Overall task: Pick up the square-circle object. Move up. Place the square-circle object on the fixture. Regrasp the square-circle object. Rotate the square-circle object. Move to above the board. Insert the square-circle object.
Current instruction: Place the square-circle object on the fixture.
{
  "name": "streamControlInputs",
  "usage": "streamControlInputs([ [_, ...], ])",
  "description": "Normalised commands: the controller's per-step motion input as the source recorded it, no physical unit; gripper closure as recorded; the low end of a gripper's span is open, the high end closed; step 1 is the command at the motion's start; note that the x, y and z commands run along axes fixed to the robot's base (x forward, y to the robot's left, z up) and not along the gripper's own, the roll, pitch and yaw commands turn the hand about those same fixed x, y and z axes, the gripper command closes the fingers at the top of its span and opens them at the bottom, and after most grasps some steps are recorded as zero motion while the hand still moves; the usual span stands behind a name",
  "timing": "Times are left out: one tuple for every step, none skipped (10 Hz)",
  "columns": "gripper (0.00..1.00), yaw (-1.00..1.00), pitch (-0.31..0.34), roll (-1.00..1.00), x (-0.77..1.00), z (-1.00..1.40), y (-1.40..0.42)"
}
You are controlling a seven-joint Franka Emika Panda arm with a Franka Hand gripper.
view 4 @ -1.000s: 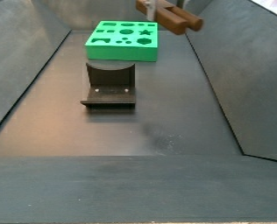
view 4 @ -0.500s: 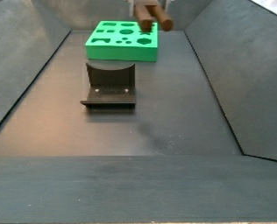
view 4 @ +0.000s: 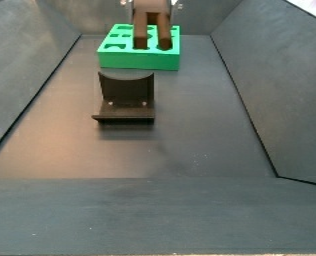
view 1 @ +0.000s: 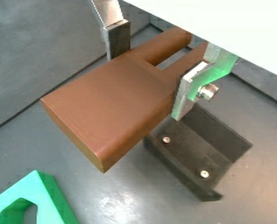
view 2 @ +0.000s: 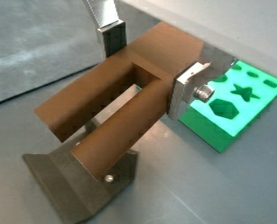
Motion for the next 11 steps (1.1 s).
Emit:
streamControlInputs([
  [1.0, -0.1, 0.023, -1.0, 0.83, -0.02, 0.35],
  [1.0, -0.1, 0.03, -1.0, 0.76, -0.02, 0.18],
  [1.0, -0.1, 0.036, -1.0, 0.67, -0.02, 0.09],
  [1.0, -0.11, 0.042, -1.0, 0.61, -0.02, 0.08],
  [1.0, -0.12, 0.054, -1.0, 0.5, -0.02, 0.07],
  [1.0, -0.12, 0.057, -0.94, 0.42, -0.02, 0.06],
  [1.0, -0.11, 0.052, -0.71, 0.32, -0.02, 0.05],
  [1.0, -0.1, 0.048, -0.6, 0.28, -0.02, 0.05],
  [1.0, -0.1, 0.044, -0.37, 0.17, -0.02, 0.05],
  [1.0, -0.09, 0.043, -0.25, 0.1, -0.01, 0.03],
  [1.0, 0.05, 0.255, -1.0, 0.12, -1.0, 0.13],
])
